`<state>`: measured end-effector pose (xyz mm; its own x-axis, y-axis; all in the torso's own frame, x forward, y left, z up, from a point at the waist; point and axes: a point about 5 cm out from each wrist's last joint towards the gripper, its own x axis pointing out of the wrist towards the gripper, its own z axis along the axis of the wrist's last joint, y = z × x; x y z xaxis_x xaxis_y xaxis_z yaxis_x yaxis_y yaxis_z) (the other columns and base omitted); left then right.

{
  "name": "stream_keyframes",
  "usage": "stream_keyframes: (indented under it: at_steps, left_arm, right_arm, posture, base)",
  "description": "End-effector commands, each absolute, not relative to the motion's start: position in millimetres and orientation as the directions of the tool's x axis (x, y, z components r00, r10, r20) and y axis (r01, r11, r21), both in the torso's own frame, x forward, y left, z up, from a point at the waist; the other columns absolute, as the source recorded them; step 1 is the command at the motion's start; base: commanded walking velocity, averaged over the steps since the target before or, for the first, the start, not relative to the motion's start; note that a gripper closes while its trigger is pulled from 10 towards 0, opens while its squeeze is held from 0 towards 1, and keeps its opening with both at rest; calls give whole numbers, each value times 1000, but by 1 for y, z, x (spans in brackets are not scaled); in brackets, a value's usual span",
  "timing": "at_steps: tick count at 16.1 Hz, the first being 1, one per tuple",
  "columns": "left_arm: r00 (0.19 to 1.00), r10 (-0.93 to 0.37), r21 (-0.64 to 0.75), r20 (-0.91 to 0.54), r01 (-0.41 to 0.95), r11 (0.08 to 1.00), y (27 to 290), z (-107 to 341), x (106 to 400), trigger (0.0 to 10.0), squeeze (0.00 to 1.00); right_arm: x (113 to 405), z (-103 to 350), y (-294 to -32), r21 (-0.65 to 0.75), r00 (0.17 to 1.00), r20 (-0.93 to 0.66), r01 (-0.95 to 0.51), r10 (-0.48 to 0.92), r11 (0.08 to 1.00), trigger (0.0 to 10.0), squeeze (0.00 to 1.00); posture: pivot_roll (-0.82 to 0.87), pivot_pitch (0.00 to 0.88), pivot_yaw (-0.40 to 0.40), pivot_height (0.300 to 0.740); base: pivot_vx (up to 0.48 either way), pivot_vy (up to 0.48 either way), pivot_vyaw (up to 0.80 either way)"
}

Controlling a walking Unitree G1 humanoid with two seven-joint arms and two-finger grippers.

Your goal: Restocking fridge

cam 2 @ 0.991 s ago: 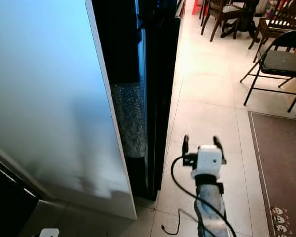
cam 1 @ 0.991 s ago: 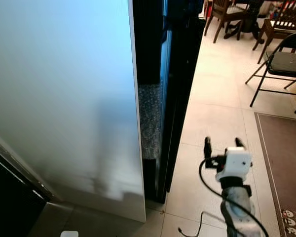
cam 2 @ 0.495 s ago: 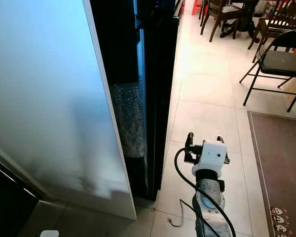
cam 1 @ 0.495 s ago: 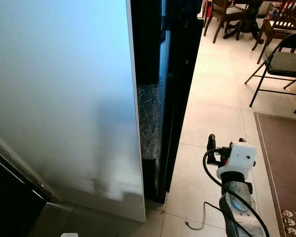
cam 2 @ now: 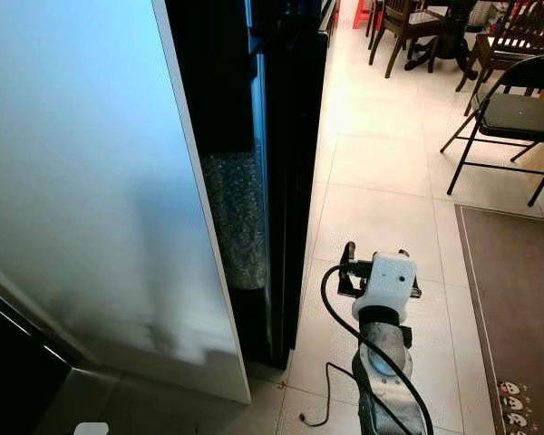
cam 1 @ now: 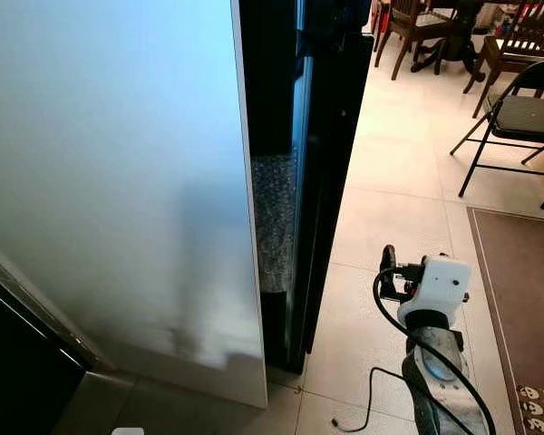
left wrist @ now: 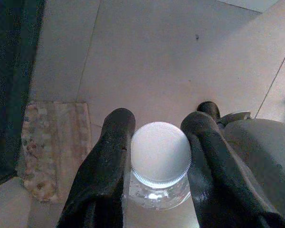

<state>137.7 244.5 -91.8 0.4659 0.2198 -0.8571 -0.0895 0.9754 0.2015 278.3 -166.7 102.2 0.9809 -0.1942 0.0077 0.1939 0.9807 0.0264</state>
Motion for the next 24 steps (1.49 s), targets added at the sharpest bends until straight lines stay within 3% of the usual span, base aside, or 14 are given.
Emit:
stream_keyframes:
  at_steps: [1, 6, 11, 17, 22, 24]
  left_arm:
    - [444, 214, 195, -870, -89, 977, 245, -94, 132, 10000, 0]
    - [441, 215, 195, -871, -92, 976, 246, -94, 131, 10000, 0]
    - [443, 213, 200, -871, -77, 977, 246, -94, 131, 10000, 0]
    - [446, 198, 192, -873, -58, 980, 246, -94, 131, 10000, 0]
    - [453, 193, 178, -870, -76, 981, 244, -94, 132, 10000, 0]
    - [458, 190, 173, -869, -78, 982, 244, -94, 133, 10000, 0]
  right_arm:
    - [281, 112, -167, 42, 979, 32, 200, -201, 979, 10000, 0]
    - [284, 113, -165, 47, 981, 23, 192, -193, 980, 10000, 0]
    - [285, 113, -165, 42, 982, 17, 185, -186, 982, 10000, 0]
    - [289, 113, -164, 40, 982, 14, 188, -188, 981, 10000, 0]
    - [295, 113, -193, -17, 965, 7, 263, -263, 965, 10000, 0]
    - [300, 114, -189, -22, 982, 3, 188, -188, 982, 10000, 0]
  posture:
    - [-83, 0, 23, 740]
    - [-76, 0, 24, 740]
    - [-81, 0, 27, 740]
    - [-69, 0, 27, 740]
    - [-68, 0, 25, 740]
    - [-70, 0, 25, 740]
  base:
    - [0, 0, 0]
    - [0, 0, 0]
    - [0, 401, 0]
    - [0, 0, 0]
    - [0, 0, 0]
    - [0, 0, 0]
